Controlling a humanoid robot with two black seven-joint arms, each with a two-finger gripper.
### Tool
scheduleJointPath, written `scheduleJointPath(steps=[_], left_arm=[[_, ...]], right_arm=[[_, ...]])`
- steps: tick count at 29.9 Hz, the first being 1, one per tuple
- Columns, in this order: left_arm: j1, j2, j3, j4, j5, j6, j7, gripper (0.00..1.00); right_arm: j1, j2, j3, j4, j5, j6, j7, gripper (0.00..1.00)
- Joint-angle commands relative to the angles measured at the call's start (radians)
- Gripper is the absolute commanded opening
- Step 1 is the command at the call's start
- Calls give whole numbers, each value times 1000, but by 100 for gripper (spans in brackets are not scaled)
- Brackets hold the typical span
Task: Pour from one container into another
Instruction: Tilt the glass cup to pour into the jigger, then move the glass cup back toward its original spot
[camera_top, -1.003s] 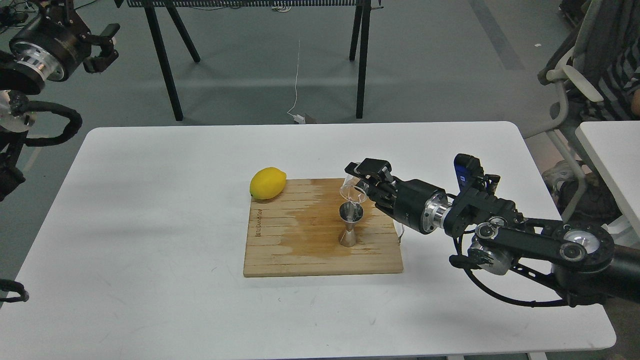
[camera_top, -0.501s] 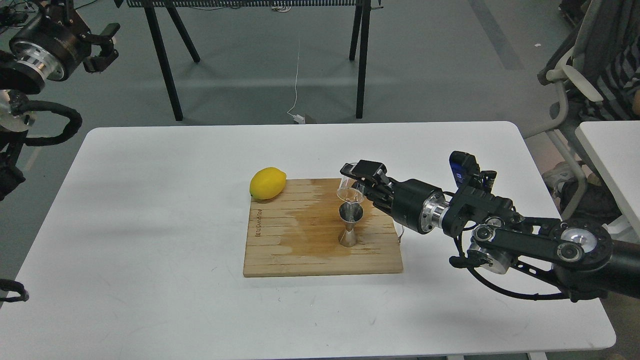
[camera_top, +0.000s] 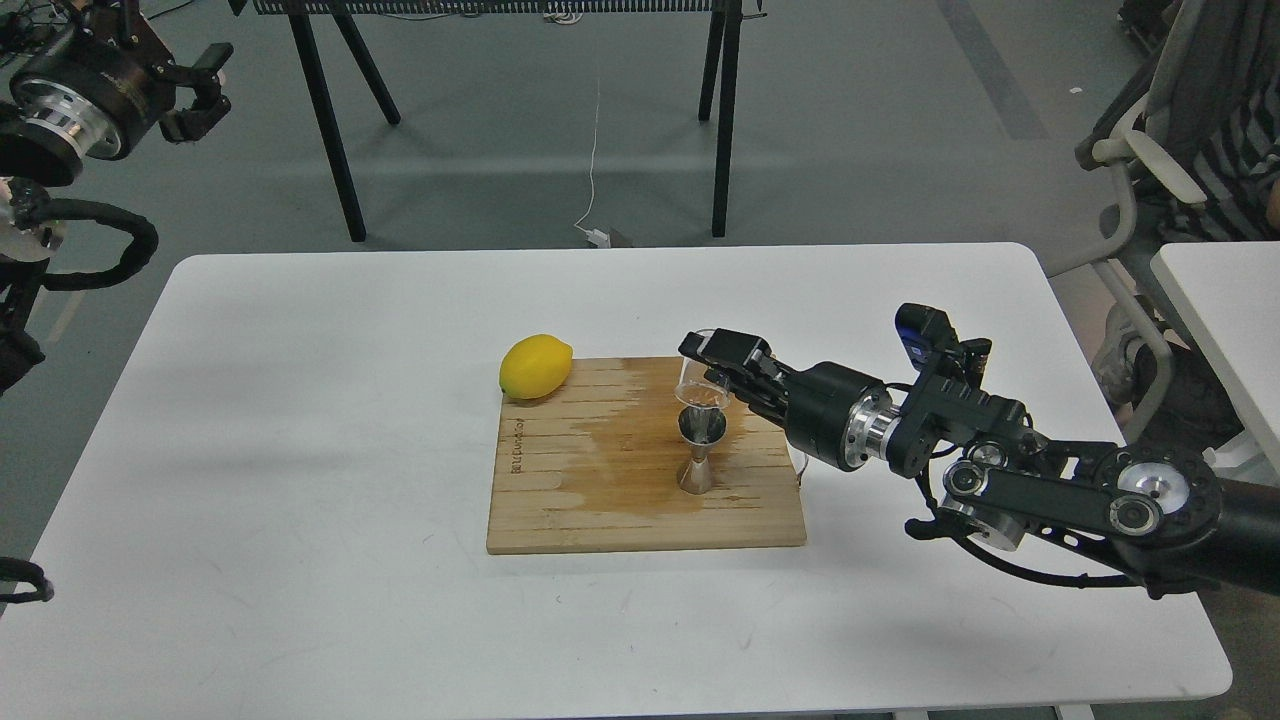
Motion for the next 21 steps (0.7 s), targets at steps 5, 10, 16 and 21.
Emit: scheduleJointPath(steps=[5,10,16,21], left_arm=[[0,3,0,0,0,-2,-2,99],[0,5,0,0,-2,-2,-2,99],[0,9,0,0,-2,-2,-2,99],[0,11,0,0,-2,-2,-2,99]], right_arm=[[0,6,-4,-14,-30,0,19,18],[0,6,-4,-21,-40,0,28,18],[0,6,-10,-24,-54,0,34,18],[0,1,-10,-24,-54,0,36,18]])
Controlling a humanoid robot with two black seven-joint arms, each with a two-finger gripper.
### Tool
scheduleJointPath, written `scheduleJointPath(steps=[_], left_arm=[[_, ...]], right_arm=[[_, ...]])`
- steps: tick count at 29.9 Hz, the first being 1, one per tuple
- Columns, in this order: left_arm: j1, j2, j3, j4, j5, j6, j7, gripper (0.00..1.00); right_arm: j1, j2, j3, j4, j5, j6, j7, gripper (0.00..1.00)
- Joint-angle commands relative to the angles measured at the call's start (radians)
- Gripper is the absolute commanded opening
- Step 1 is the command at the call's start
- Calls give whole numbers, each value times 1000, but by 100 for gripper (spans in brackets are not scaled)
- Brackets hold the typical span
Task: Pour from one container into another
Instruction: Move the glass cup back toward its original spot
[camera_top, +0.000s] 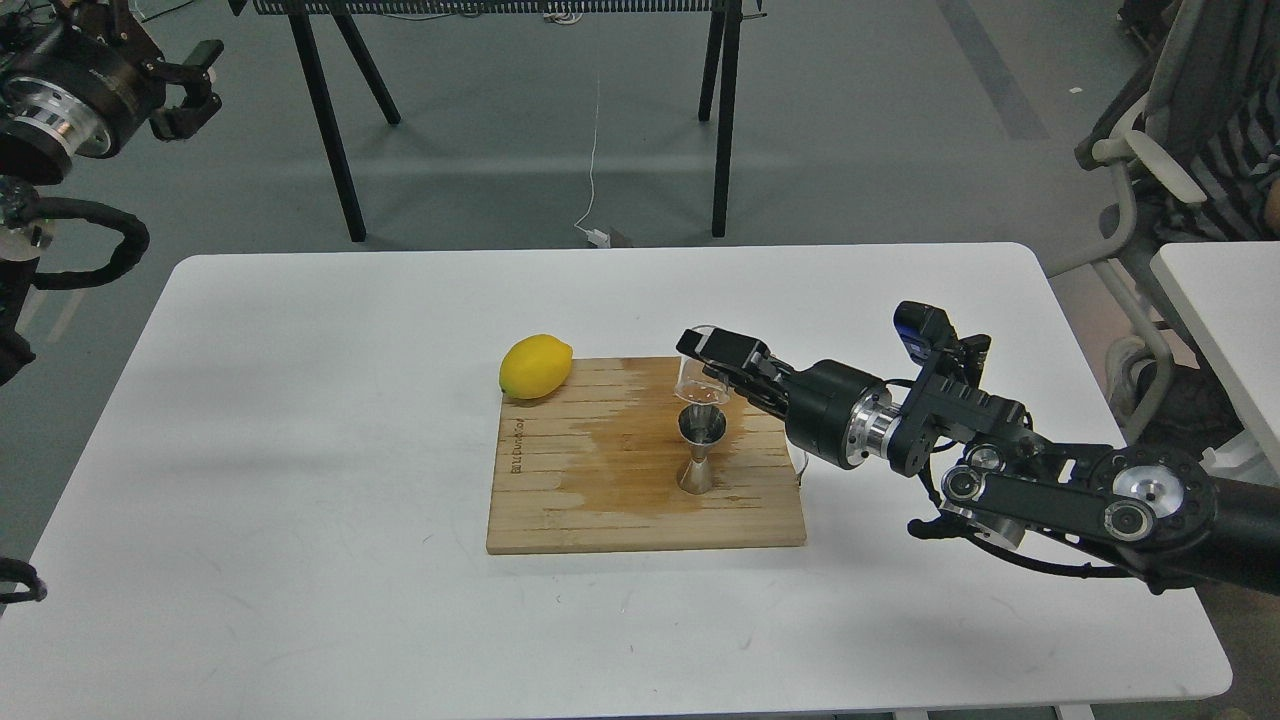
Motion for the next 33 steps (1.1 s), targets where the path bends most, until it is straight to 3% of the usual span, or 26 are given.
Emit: scheduleJointPath(steps=[1,10,15,20,25,33], left_arm=[[0,2,0,0,0,0,0,99],[0,2,0,0,0,0,0,99],[0,8,0,-2,0,-3,0,99],[0,6,-1,-2,0,-2,0,99],[-12,6,-1,-2,0,-2,0,99],[-17,8,3,-2,0,-3,2,99]], right_arm=[[0,-6,0,2,1,2,6,18],[-5,-27,20,0,14,0,21,18],[-67,-65,128,8,92,5,21,18],[-248,-52,366,21,234,8,42,18],[-426,5,628,18,452,14,30,18],[-557,33,910,14,849,12,29,18]])
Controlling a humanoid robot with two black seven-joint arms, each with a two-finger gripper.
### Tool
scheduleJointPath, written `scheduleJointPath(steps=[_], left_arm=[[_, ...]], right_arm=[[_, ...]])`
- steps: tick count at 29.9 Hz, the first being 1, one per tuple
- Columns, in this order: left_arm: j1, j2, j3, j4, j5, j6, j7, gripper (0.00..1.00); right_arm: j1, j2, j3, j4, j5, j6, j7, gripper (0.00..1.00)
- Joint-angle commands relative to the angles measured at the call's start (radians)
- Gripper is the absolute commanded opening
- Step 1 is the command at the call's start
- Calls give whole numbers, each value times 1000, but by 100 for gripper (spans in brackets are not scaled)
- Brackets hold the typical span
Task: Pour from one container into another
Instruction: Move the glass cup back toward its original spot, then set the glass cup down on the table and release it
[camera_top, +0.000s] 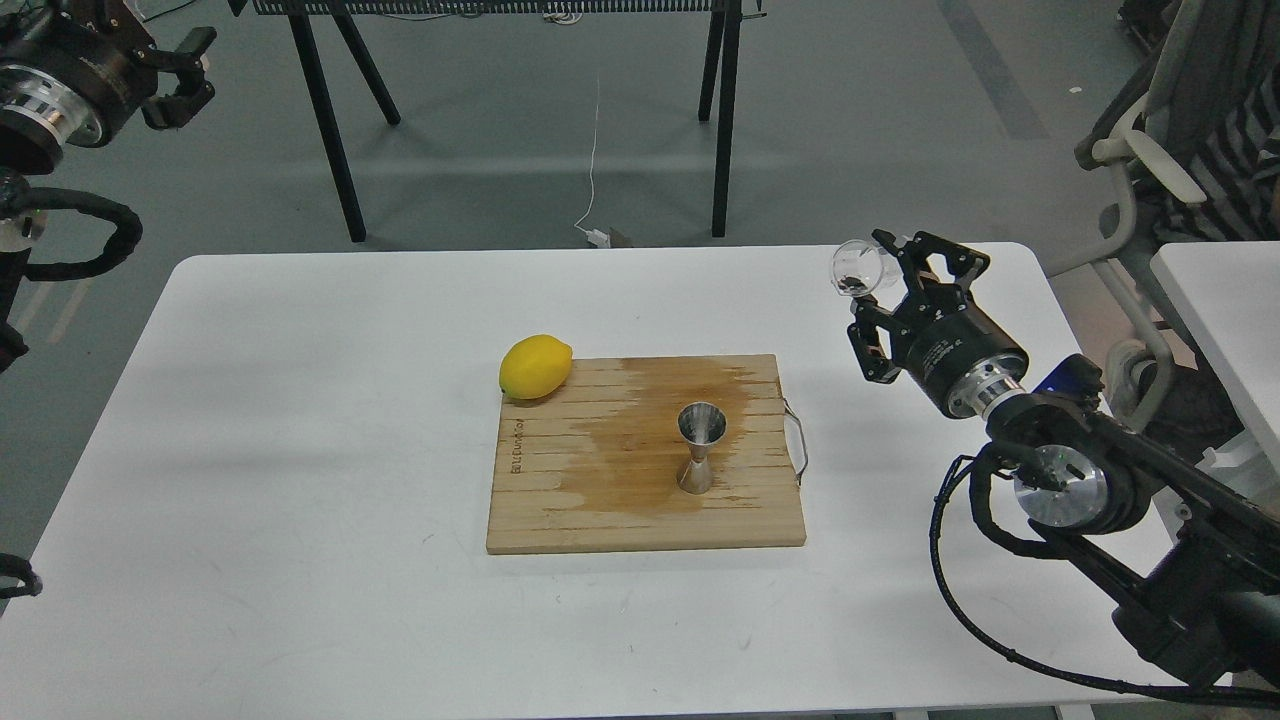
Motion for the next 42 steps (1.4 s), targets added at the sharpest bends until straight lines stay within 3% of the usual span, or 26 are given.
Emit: scheduleJointPath(steps=[1,7,12,19,23,42], left_arm=[[-2,3,3,0,0,-2,1,99],[-2,11,6,0,2,-2,3,99],[-2,31,7,0,0,-2,6,99],[-2,38,7,0,0,-2,3,99],[-2,38,7,0,0,-2,3,99],[-3,32,7,0,2,-2,8,99]], right_arm=[[-83,4,149,3,157,3,1,18],[-180,35,337,-43,289,97,-1,18],[-191,110,382,-150,363,164,1,18],[-192,257,455,-342,378,199,-1,19],[-237,314,481,-359,423,200,8,19],[-198,384,520,-587,435,222,14,19]])
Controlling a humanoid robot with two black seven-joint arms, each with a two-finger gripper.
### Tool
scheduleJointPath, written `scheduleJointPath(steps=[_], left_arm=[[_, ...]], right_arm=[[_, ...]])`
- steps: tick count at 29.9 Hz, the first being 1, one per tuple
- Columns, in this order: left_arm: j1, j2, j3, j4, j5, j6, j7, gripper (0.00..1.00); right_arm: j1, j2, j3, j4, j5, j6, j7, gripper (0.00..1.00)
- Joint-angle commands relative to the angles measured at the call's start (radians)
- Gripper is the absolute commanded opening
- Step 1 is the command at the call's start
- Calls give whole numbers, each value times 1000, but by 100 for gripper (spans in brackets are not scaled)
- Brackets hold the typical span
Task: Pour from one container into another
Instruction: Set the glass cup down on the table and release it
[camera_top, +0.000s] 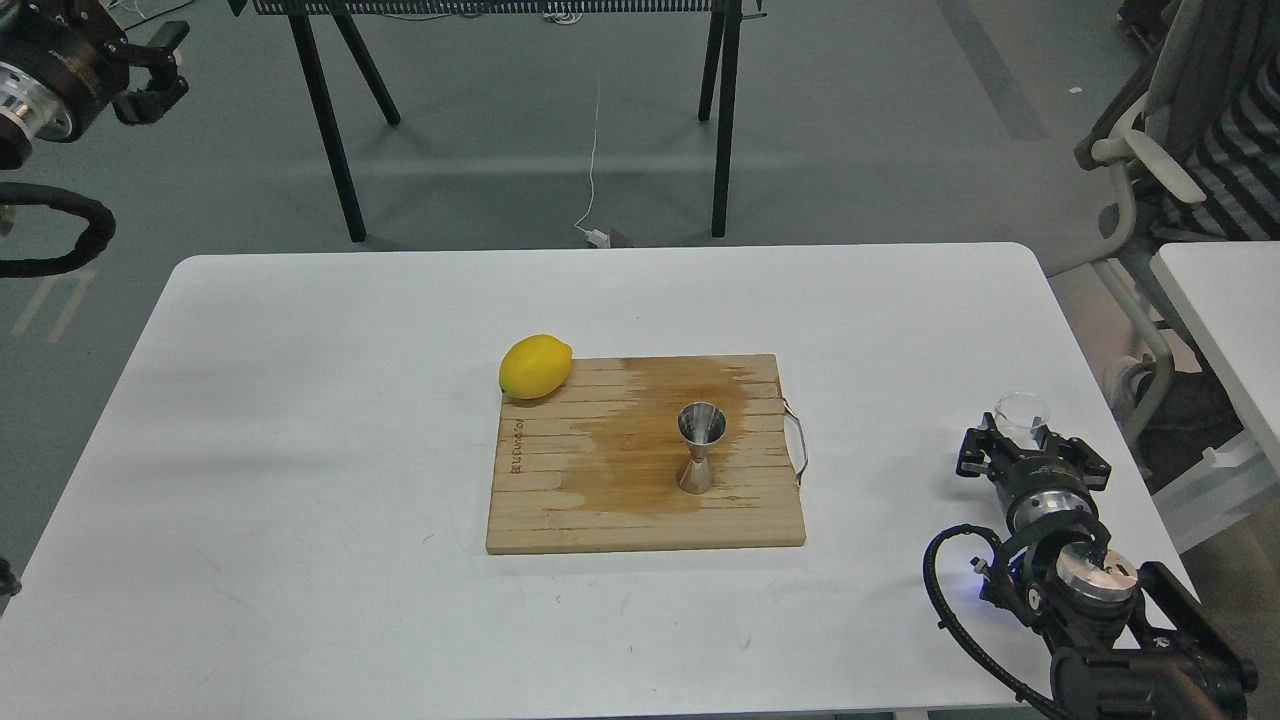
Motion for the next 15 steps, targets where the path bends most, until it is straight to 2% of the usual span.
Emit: scheduleJointPath(steps=[1,7,15], left_arm=[[0,-3,0,0,0,1,1,99],[-3,-1,0,0,0,1,1,99],[-9,0,1,0,2,1,2,99]], right_arm=[[28,8,-1,-37,0,31,-3,19],[34,19,-1,-54,1,83,-6,19],[57,40,-1,-106,31,63,-4,19]])
